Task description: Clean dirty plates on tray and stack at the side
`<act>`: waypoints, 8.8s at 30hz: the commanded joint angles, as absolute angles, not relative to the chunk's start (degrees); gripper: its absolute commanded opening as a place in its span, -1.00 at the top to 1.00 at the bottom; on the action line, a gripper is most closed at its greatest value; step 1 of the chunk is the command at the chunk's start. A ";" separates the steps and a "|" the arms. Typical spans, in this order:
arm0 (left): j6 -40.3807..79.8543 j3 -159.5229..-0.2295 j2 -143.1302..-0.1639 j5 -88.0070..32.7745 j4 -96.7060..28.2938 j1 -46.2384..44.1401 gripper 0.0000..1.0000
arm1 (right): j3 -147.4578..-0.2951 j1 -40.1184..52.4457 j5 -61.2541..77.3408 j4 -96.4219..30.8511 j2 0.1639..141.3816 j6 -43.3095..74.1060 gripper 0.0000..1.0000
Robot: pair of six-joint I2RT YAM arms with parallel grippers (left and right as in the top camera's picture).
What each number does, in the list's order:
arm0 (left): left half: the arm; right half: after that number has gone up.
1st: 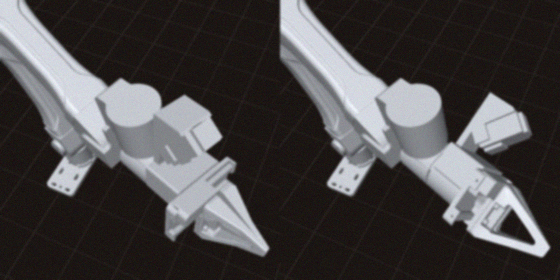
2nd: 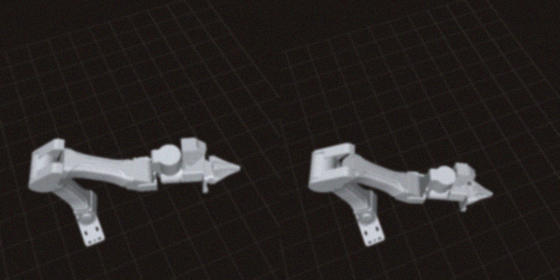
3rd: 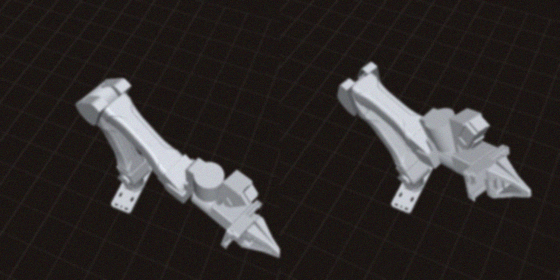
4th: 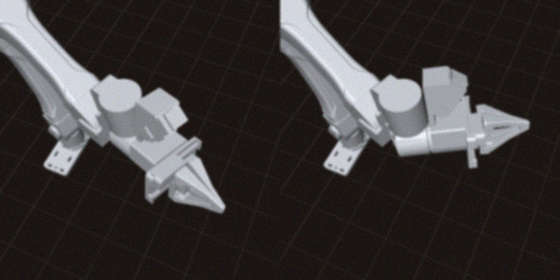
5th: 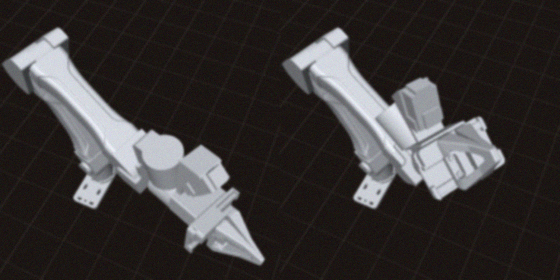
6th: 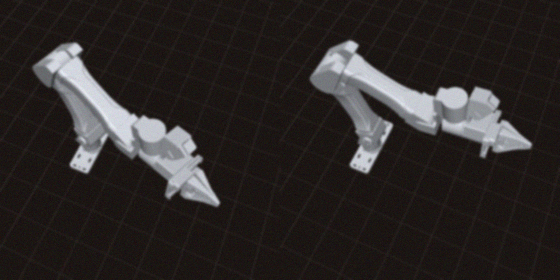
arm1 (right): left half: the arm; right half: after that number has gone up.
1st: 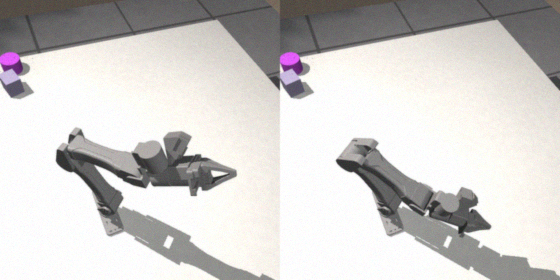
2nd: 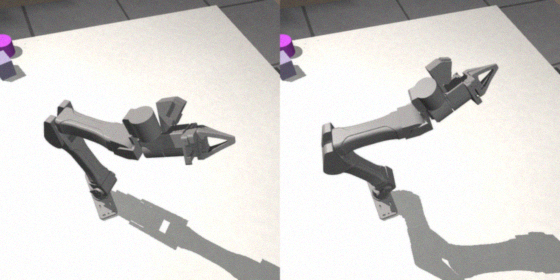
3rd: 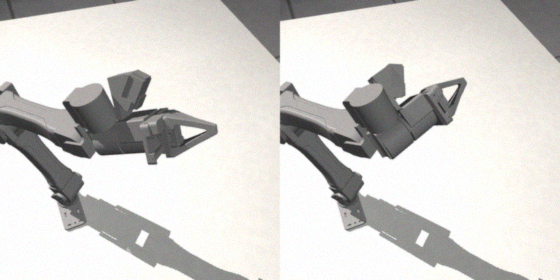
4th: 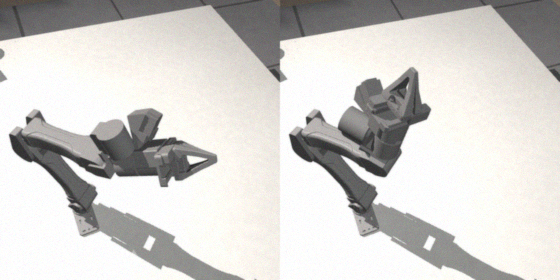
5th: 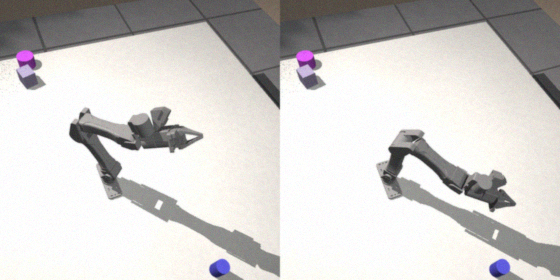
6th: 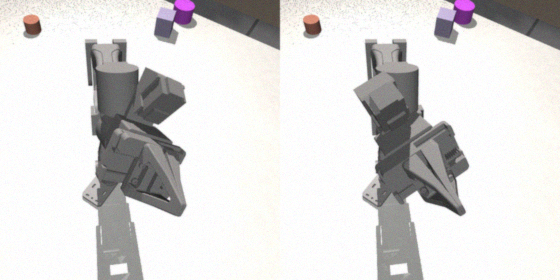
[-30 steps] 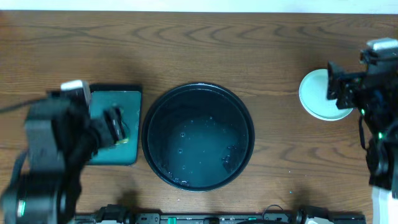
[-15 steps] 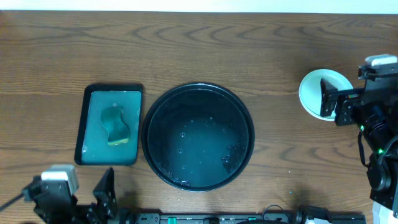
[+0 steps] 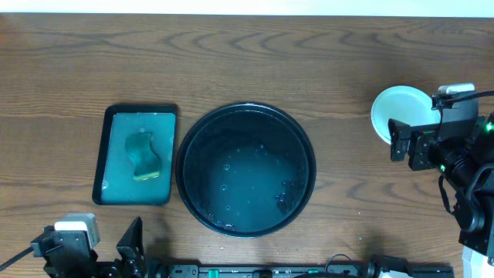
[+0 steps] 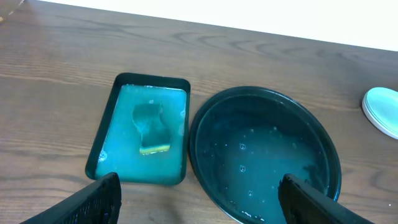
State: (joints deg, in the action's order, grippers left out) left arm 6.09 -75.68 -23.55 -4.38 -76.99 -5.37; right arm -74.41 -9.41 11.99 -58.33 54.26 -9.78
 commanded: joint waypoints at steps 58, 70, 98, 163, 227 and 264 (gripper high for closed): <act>3.27 -13.17 -0.10 -3.05 14.00 -2.28 -0.63 | -74.96 -9.13 11.86 -66.70 54.33 -10.35 -0.99; 3.22 -0.23 -0.10 -3.03 32.01 -1.26 -0.62 | -74.96 -9.13 11.88 -66.70 54.33 -10.35 -0.98; 3.01 -0.23 -0.10 -2.48 -4.03 0.05 -0.62 | -74.96 -9.13 11.86 -66.70 54.33 -10.35 -0.98; -9.17 -0.23 -0.10 -5.37 -3.66 0.03 -0.63 | -74.96 -9.13 11.86 -66.70 54.28 -10.37 -0.98; -9.17 -0.23 -0.23 -5.39 -3.66 0.03 -0.62 | -9.61 3.27 10.92 6.33 8.88 9.13 -0.98; -9.19 -0.23 -0.23 -5.37 -3.66 0.03 -0.62 | -0.27 5.37 9.63 -3.51 0.27 1.65 -0.99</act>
